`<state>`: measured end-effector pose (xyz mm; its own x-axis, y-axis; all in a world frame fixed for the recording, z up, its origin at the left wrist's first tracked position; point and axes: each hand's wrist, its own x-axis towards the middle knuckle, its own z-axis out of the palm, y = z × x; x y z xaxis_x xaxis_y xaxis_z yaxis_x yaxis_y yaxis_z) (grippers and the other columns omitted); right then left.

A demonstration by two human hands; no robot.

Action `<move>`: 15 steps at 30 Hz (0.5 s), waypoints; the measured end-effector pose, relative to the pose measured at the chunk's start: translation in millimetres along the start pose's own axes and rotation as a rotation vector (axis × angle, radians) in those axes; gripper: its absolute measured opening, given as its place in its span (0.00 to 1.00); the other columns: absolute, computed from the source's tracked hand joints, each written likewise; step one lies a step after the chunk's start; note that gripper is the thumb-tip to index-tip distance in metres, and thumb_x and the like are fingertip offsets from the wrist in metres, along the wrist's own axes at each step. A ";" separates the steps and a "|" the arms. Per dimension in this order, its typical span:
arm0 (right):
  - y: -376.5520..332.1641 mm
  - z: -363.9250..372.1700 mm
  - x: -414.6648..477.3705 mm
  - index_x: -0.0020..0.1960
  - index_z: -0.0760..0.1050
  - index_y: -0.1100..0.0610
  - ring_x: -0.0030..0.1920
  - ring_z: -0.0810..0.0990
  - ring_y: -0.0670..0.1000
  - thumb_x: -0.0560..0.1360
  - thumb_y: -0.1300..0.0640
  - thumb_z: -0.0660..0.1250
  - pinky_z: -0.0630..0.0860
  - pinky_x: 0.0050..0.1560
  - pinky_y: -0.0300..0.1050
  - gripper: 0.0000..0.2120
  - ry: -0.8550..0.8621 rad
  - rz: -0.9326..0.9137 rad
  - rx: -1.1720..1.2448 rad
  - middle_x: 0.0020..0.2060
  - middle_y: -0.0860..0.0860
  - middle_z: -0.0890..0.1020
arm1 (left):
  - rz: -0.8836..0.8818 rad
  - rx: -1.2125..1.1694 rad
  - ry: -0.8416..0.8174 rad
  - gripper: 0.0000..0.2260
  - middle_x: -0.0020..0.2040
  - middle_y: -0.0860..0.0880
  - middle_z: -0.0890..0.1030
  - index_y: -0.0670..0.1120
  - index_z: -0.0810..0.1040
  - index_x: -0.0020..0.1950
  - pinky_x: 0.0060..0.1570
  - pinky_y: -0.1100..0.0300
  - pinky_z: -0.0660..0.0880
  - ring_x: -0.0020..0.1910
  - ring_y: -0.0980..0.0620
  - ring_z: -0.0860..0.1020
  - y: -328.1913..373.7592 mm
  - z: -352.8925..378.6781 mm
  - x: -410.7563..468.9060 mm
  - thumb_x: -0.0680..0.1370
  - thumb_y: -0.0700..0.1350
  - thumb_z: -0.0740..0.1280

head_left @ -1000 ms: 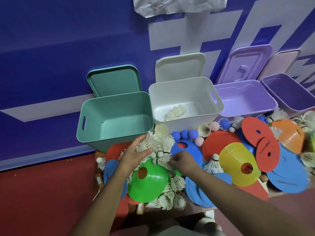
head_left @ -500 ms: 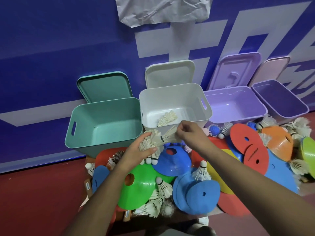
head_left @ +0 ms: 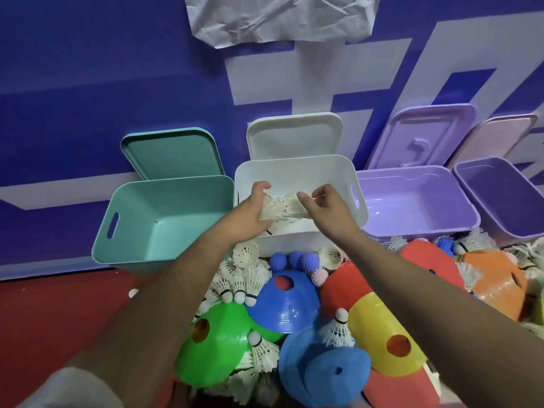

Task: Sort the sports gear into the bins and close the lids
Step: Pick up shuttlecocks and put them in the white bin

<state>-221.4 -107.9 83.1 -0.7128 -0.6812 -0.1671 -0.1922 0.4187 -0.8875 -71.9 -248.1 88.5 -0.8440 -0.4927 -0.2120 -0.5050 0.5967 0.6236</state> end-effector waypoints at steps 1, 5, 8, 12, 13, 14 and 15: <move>4.3 3.0 9.5 0.53 0.69 0.57 0.41 0.77 0.51 0.75 0.42 0.68 0.72 0.41 0.47 0.20 -0.009 0.006 -0.065 0.40 0.50 0.78 | -0.003 0.035 0.014 0.27 0.60 0.44 0.74 0.54 0.58 0.67 0.52 0.50 0.75 0.48 0.47 0.77 -5.9 4.4 11.9 0.75 0.43 0.70; 31.9 17.7 41.5 0.58 0.69 0.61 0.49 0.77 0.57 0.77 0.48 0.66 0.68 0.43 0.44 0.18 -0.107 0.027 -0.353 0.48 0.56 0.79 | -0.046 0.107 -0.063 0.24 0.62 0.48 0.68 0.53 0.68 0.65 0.54 0.58 0.72 0.55 0.48 0.74 -31.8 27.2 44.4 0.73 0.47 0.74; 49.6 23.8 54.7 0.55 0.73 0.63 0.51 0.76 0.59 0.79 0.50 0.62 0.68 0.45 0.44 0.16 -0.190 0.043 -0.471 0.49 0.58 0.79 | -0.059 0.112 -0.100 0.30 0.65 0.48 0.70 0.53 0.66 0.72 0.59 0.57 0.70 0.60 0.49 0.73 -46.1 40.5 53.4 0.73 0.47 0.74; 61.1 18.3 57.3 0.48 0.77 0.65 0.50 0.77 0.61 0.79 0.54 0.61 0.69 0.46 0.47 0.14 -0.218 -0.045 -0.555 0.46 0.59 0.81 | -0.087 0.059 -0.088 0.30 0.68 0.48 0.71 0.54 0.62 0.76 0.68 0.53 0.66 0.68 0.50 0.68 -54.8 43.7 47.8 0.76 0.48 0.69; 59.9 16.0 53.7 0.50 0.78 0.64 0.51 0.78 0.60 0.79 0.54 0.62 0.69 0.47 0.45 0.13 -0.196 -0.098 -0.546 0.48 0.59 0.81 | -0.070 0.047 -0.039 0.26 0.67 0.49 0.72 0.54 0.66 0.74 0.68 0.54 0.66 0.68 0.50 0.68 -54.2 41.4 42.0 0.77 0.48 0.69; 57.3 13.9 48.4 0.52 0.78 0.63 0.52 0.78 0.58 0.79 0.55 0.62 0.68 0.48 0.44 0.12 -0.172 -0.158 -0.507 0.49 0.58 0.81 | -0.042 0.026 0.029 0.22 0.64 0.49 0.73 0.52 0.71 0.71 0.67 0.56 0.66 0.66 0.51 0.70 -53.4 39.2 33.9 0.77 0.47 0.69; 53.0 12.4 41.4 0.52 0.79 0.60 0.51 0.78 0.55 0.79 0.56 0.63 0.69 0.49 0.43 0.10 -0.147 -0.217 -0.441 0.50 0.56 0.80 | -0.013 0.004 0.099 0.17 0.60 0.50 0.74 0.50 0.75 0.66 0.64 0.59 0.68 0.62 0.53 0.72 -51.6 36.5 24.2 0.77 0.46 0.69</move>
<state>-252.7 -121.4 23.8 -0.5287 -0.8445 -0.0858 -0.6143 0.4504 -0.6479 -72.8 -267.7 23.8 -0.8154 -0.5606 -0.1443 -0.5166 0.5923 0.6183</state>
